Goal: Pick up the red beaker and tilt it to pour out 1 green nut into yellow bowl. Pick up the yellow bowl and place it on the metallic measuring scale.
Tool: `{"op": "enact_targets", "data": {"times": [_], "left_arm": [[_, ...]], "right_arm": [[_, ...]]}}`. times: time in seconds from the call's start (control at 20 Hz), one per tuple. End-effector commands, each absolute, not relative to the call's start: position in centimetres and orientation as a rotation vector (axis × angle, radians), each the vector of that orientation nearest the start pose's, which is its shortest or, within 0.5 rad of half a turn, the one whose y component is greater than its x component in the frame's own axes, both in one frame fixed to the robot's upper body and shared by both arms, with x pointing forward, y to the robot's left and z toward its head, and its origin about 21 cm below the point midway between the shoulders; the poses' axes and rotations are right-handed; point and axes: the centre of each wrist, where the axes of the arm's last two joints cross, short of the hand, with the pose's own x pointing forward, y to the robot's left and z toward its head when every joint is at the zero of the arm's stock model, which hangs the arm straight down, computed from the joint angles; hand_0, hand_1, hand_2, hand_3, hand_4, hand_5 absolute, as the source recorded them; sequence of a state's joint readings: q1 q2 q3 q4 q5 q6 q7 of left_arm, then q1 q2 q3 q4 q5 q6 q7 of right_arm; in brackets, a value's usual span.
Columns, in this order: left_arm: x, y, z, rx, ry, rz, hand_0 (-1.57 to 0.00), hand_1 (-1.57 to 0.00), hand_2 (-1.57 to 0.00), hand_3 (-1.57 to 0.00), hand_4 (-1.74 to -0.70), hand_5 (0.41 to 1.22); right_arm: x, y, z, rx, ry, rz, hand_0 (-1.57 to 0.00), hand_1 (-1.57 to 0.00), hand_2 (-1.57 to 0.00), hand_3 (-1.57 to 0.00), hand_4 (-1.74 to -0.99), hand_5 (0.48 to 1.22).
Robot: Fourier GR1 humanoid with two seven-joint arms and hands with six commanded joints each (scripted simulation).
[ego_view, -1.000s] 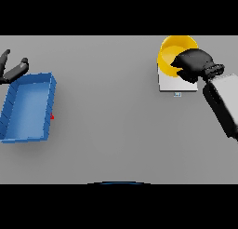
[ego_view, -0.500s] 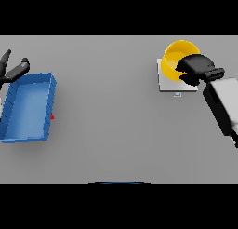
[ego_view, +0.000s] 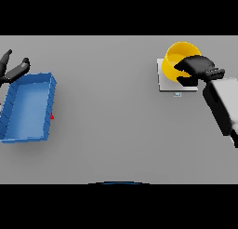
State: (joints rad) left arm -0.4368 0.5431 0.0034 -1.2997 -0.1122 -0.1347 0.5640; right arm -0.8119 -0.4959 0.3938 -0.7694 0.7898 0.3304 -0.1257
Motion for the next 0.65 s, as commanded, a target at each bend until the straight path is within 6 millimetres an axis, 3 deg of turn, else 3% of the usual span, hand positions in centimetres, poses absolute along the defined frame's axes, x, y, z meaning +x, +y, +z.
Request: {"op": "enact_targets", "data": {"times": [0.0,0.1,0.25,0.6], "left_arm": [[34.76,33.14,11.67,0.544,-1.098,-0.438,0.0,0.0,0.0,0.0,-0.83,0.768],[34.68,33.07,11.42,0.541,-1.096,-0.43,0.0,0.0,0.0,0.0,-0.84,0.764],[34.83,33.19,11.5,0.552,-1.096,-0.435,0.0,0.0,0.0,0.0,-0.83,0.749],[34.65,33.04,11.99,0.551,-1.103,-0.434,0.0,0.0,0.0,0.0,-0.83,0.76]], "right_arm": [[42.04,-26.3,8.41,-0.668,-1.071,1.585,-0.95,-0.81,-0.71,-0.58,-1.535,0.965],[41.91,-26.38,8.13,-0.648,-1.058,1.574,-0.61,-0.56,-0.47,-0.39,-1.496,0.89],[42.12,-26.66,8.17,-0.66,-1.05,1.577,-0.31,-0.3,-0.24,-0.21,-1.461,0.833],[42.12,-26.38,8.3,-0.657,-0.995,1.609,-0.06,-0.06,-0.05,-0.04,-1.39,0.779]]}}
